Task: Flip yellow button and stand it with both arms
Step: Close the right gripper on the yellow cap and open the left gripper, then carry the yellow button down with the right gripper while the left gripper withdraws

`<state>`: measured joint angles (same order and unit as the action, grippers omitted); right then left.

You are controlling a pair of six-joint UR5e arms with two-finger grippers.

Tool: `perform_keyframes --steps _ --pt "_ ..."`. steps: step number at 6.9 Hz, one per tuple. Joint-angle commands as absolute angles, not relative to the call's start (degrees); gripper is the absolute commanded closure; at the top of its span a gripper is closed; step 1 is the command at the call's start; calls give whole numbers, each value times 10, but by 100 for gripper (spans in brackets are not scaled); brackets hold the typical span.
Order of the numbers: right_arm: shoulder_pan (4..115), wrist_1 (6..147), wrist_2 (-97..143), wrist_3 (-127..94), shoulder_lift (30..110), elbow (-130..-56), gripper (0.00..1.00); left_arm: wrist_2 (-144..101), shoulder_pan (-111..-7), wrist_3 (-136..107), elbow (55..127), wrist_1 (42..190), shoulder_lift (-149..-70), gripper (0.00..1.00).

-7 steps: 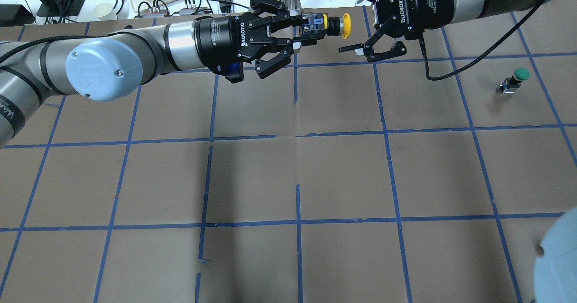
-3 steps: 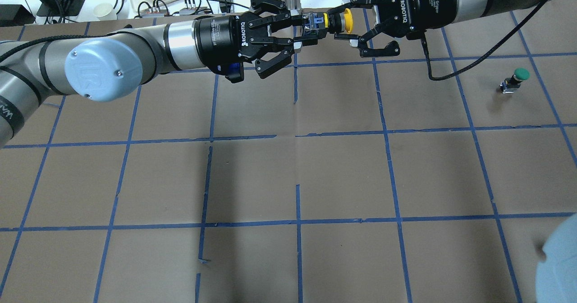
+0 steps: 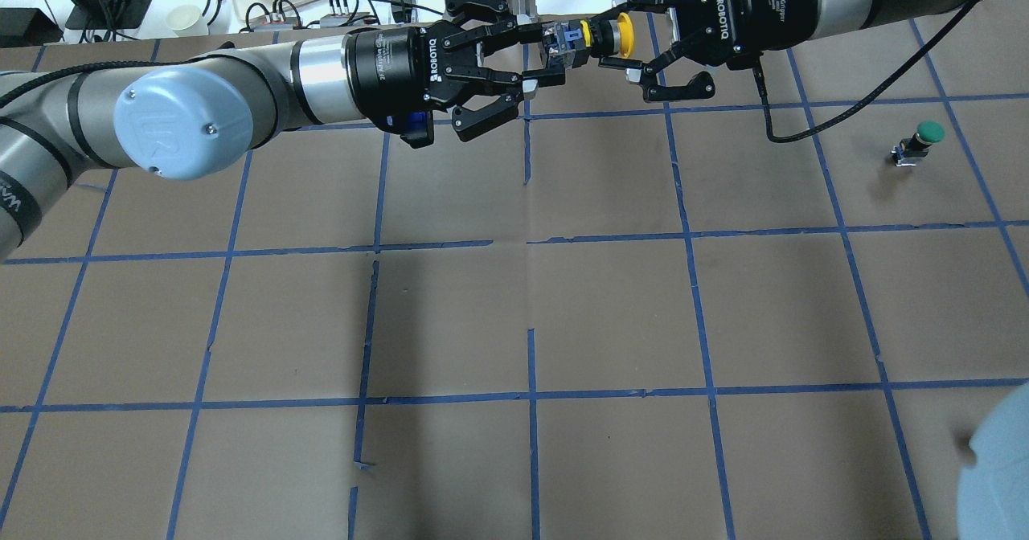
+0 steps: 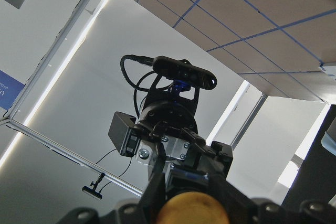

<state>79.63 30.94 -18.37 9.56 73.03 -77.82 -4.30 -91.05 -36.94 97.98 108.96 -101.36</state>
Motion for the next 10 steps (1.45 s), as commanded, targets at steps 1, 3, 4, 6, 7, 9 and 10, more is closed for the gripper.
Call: perform_keyframes --steps 1,3,4,6,7,9,10 --pt "794 310 -184 95 730 -775 77 -39 -910 -414 973 1086 -1009 11" --pt "778 315 -202 96 729 -757 77 -28 -899 -448 969 1080 -988 8" --pt "751 336 -232 96 725 -742 77 91 -890 -456 965 1019 -980 8" --pt "741 475 -381 89 722 -741 77 367 -866 -519 942 892 -976 3" --pt "742 556 -496 92 722 -749 77 494 -865 -495 924 882 -976 2" --pt "742 669 -683 127 716 -776 79 720 -857 -324 880 882 -978 1" --pt "739 740 -743 135 719 -809 81 812 -855 -228 868 891 -976 1"
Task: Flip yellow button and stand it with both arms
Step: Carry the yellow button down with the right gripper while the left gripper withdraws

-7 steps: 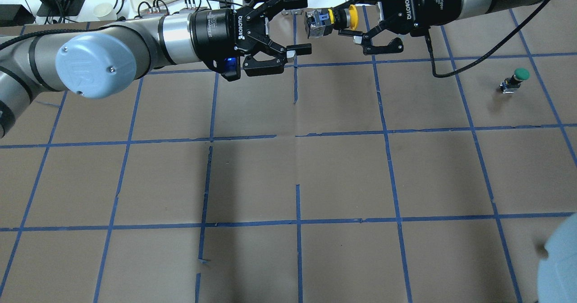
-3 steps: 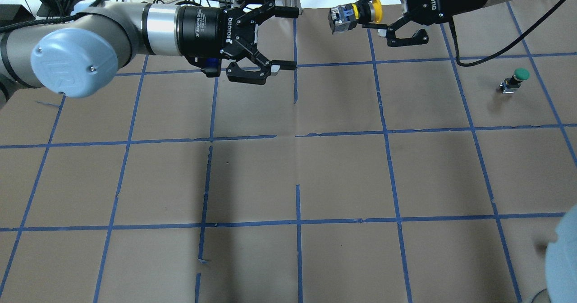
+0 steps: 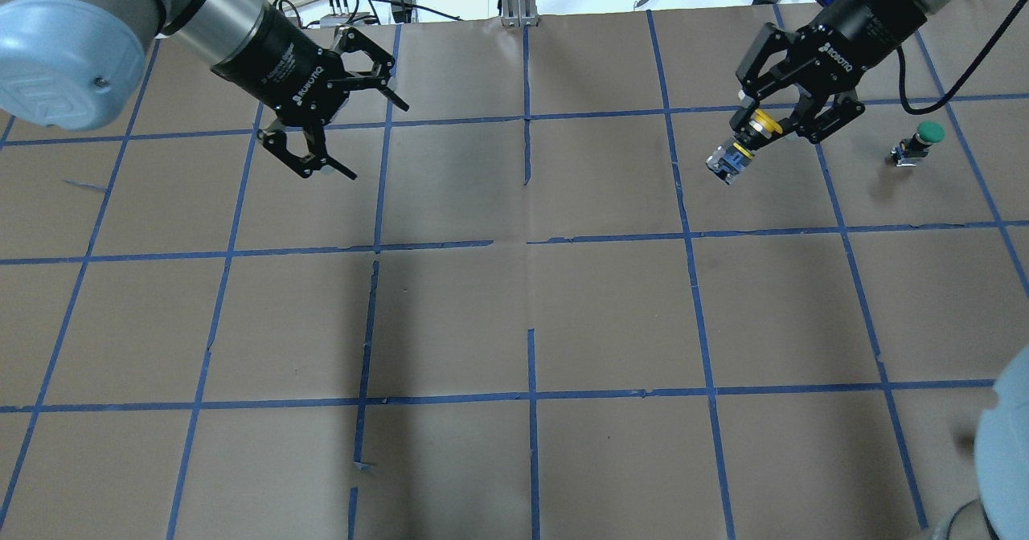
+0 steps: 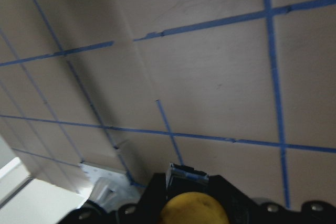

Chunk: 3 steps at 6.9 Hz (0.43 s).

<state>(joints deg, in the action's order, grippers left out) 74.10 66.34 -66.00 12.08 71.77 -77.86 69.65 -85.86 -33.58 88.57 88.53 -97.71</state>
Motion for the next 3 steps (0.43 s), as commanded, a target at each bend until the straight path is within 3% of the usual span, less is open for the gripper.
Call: perform_keyframes --steps 1,3 --pt "737 813 -827 152 724 -846 87 851 -854 -144 867 890 -972 0" --pt "687 903 -897 186 728 -895 93 988 -867 -109 849 889 -941 0"
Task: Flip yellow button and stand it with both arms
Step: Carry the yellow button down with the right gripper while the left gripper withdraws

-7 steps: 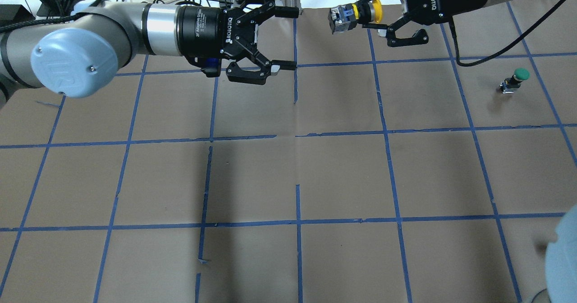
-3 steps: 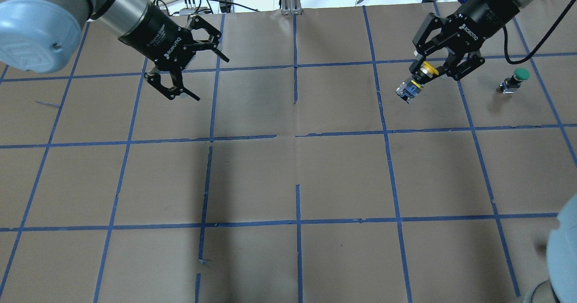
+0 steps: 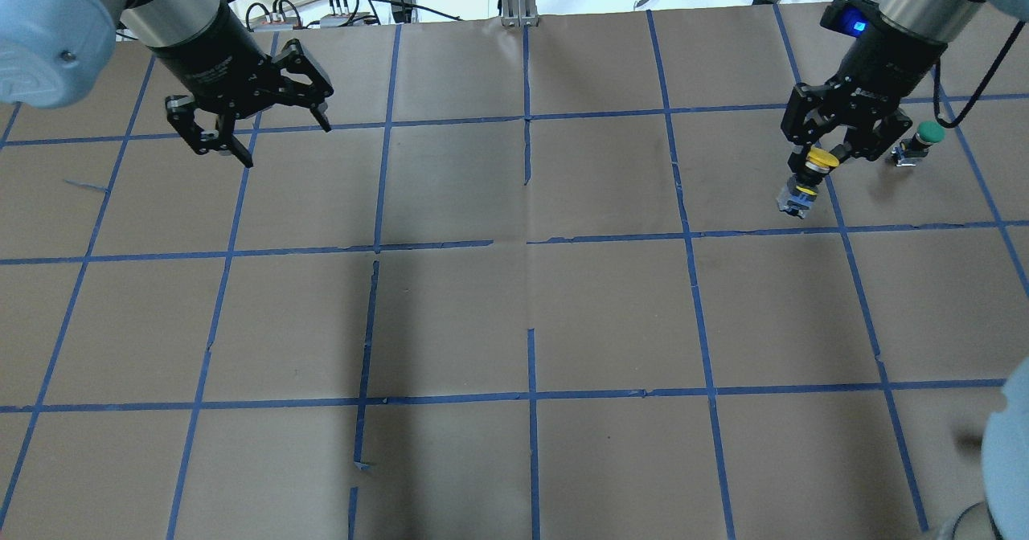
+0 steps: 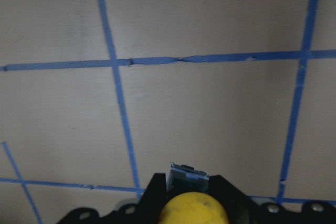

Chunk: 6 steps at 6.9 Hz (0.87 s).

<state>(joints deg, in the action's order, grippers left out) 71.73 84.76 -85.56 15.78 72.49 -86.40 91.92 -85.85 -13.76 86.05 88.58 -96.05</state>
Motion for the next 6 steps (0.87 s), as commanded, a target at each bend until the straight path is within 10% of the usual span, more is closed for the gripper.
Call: perform_keyframes --steps 1,6 --pt "656 988 -902 263 729 -922 93 949 -857 -72 855 895 -920 0" --pt "488 1302 -842 560 767 -1135 92 944 -855 50 882 943 -910 0"
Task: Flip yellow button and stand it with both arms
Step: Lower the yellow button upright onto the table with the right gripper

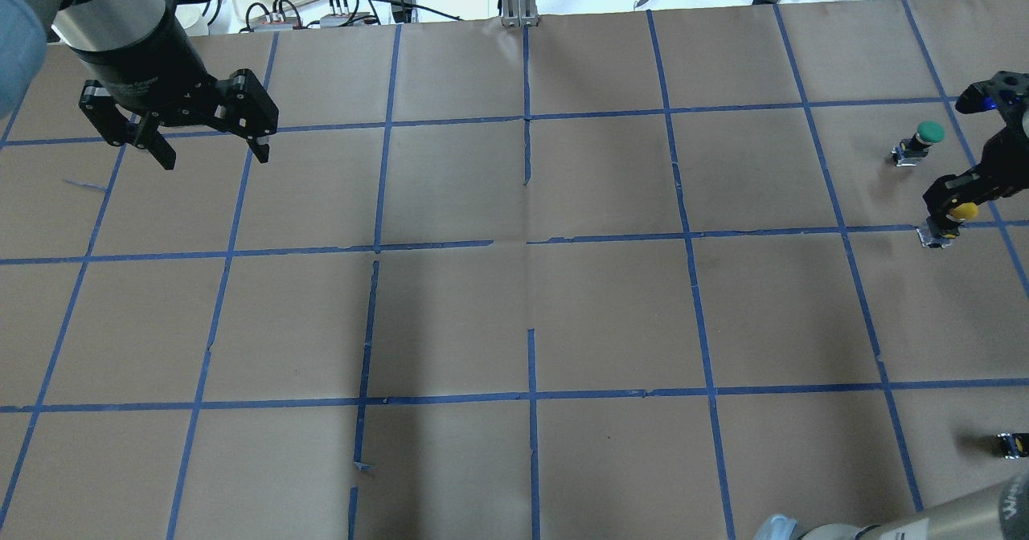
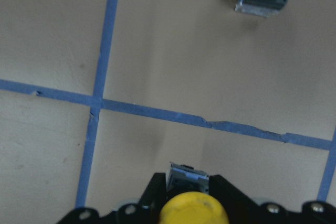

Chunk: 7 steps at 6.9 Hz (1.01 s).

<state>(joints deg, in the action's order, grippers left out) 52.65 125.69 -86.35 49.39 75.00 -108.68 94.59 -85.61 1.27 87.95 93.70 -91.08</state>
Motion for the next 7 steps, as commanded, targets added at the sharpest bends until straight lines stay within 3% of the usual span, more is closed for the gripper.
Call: perform_keyframes --steps 1,7 --pt "476 1318 -836 600 778 -1158 92 943 -854 50 881 943 -910 0" --pt "444 1350 -833 605 776 -1190 91 920 -834 52 883 948 -912 0"
